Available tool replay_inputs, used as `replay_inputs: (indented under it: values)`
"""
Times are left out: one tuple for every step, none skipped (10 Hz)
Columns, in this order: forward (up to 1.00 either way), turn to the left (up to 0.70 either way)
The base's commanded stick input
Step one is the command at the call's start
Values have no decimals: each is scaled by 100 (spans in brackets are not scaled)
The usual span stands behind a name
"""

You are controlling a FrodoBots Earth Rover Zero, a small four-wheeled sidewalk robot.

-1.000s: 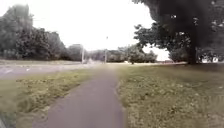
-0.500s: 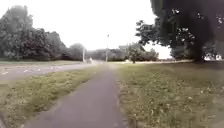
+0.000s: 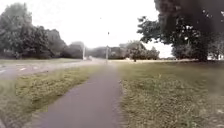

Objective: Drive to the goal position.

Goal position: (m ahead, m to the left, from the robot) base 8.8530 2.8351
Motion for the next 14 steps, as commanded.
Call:
replay_inputs:
  values:
    - [100, 0]
    - [100, 0]
    - [100, 0]
    - [100, 0]
    - [100, 0]
    - [100, 0]
    - [100, 0]
    - [100, 0]
    - [100, 0]
    - [100, 0]
    - [100, 0]
    - [100, 0]
    - [100, 0]
    - [100, 0]
